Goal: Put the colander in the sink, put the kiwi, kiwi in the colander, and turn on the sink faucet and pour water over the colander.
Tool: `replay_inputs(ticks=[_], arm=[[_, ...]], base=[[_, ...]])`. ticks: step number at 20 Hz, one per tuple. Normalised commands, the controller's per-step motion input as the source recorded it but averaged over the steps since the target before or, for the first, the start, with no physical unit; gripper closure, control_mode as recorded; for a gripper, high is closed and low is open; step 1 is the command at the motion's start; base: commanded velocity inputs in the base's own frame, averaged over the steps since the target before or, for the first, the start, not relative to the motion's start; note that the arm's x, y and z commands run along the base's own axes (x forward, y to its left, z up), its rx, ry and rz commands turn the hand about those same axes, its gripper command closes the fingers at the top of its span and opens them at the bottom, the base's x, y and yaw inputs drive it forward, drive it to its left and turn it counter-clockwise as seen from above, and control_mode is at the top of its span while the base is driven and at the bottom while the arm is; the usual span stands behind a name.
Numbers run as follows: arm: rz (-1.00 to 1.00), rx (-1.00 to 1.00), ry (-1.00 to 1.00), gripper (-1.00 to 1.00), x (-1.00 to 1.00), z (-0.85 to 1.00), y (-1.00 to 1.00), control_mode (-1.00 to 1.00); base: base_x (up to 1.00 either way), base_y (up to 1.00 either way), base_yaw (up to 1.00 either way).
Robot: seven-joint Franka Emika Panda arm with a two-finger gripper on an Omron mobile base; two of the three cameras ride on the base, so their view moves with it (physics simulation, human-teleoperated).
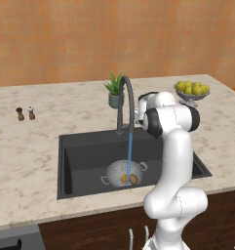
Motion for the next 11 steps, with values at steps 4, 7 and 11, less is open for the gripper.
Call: replay_inputs(ticks=[4,7,11], arm=[[-0.01,0.04,0.00,1.00,-0.28,0.00,-0.85,-1.00],[0.00,0.08,0.00,1.00,-0.20,0.01,-0.47,-1.00],[0.00,0.06,0.03,1.00,0.00,0.00,-0.11,-1.00]], base=[[0.00,0.00,0.00],[0.00,0.00,0.00],[0.00,0.00,0.00]])
